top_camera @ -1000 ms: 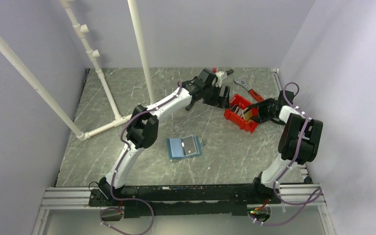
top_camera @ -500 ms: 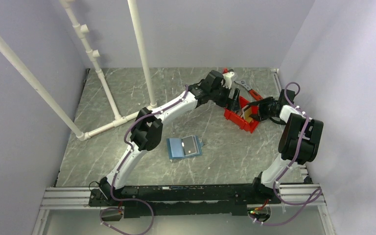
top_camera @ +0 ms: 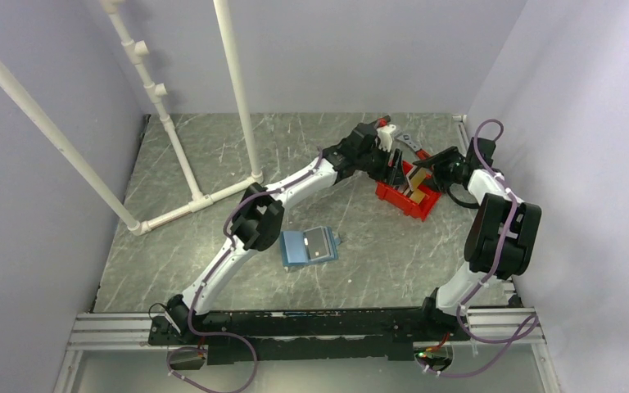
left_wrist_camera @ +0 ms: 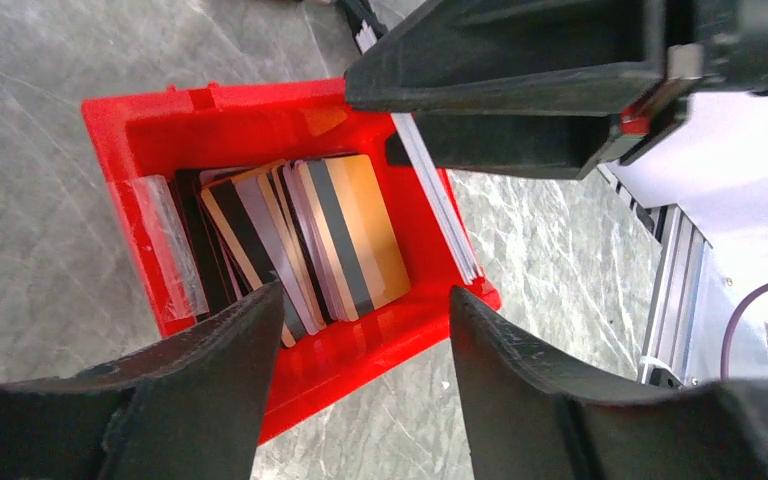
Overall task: Put the credit cards into the card holder
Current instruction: Pick up the credit card from the storage box, then move the storage box to the center of the board.
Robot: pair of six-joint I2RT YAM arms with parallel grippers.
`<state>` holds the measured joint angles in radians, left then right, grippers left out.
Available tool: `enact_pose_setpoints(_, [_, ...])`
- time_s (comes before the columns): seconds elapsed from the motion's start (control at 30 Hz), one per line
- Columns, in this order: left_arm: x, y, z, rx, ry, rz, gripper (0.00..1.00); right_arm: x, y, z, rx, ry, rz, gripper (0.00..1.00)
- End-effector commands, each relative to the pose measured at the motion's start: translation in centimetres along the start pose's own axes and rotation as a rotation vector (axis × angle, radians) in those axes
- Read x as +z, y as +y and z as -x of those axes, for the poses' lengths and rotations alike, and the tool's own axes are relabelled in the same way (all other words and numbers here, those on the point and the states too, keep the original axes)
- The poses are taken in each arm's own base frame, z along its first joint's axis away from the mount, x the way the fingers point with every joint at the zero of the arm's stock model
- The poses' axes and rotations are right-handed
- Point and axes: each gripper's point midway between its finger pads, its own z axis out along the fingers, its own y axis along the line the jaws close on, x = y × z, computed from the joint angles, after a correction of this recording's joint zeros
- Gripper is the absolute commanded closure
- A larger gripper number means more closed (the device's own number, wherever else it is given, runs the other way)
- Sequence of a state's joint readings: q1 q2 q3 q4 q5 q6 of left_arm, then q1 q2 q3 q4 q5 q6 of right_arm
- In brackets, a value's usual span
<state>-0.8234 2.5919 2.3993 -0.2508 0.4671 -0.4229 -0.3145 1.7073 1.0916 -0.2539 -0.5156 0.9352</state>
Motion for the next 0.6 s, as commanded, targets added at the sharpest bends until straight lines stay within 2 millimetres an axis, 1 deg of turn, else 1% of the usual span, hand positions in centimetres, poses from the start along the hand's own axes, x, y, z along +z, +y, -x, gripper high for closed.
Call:
enact_pose_setpoints(0.0, [0.2, -1.8, 1.8, 0.023, -0.042, -0.085, 0.36, -1.7, 3.9, 1.2, -0.187, -0.088, 0.064, 1.0])
enact_pose_setpoints(0.07, [0.2, -1.9, 1.6, 0.018, -0.033, -0.091, 0.38, -1.6, 4.3, 0.9, -0.223, -0.086, 0.067, 1.0])
enact_pose_setpoints(0.17, [-0.1, -2.0, 1.4, 0.017, -0.025, -0.104, 0.38, -1.2, 4.6, 0.5, -0.267, -0.079, 0.056, 1.0])
enact_pose_setpoints(0.23, [-0.4, -2.0, 1.3, 0.01, -0.027, -0.106, 0.37, -1.0, 4.4, 0.4, -0.267, -0.082, 0.045, 1.0])
enact_pose_setpoints(0.3, [-0.8, -0.9, 0.9, -0.017, -0.017, -0.06, 0.36, -0.8, 4.1, 0.0, -0.252, -0.071, 0.057, 1.0])
enact_pose_setpoints(0.33, [-1.1, -0.2, 0.3, -0.033, 0.0, -0.027, 0.34, -0.8, 3.9, 0.1, -0.249, -0.07, 0.05, 1.0])
enact_pose_setpoints(0.37, [-1.6, 0.6, 0.3, -0.043, 0.007, 0.019, 0.33, -0.8, 3.9, 0.1, -0.252, -0.071, 0.044, 1.0])
enact_pose_setpoints(0.4, [-1.9, 1.4, -0.5, -0.059, 0.037, 0.052, 0.32, -0.8, 3.8, 0.1, -0.254, -0.07, 0.036, 1.0])
enact_pose_setpoints(0.47, [-2.6, 2.2, -1.9, -0.078, 0.098, 0.075, 0.34, -0.8, 3.7, 0.2, -0.263, -0.07, 0.027, 1.0])
enact_pose_setpoints(0.57, [-3.6, 2.7, -3.6, -0.089, 0.166, 0.113, 0.34, -0.4, 2.8, -0.2, -0.258, -0.05, 0.003, 1.0])
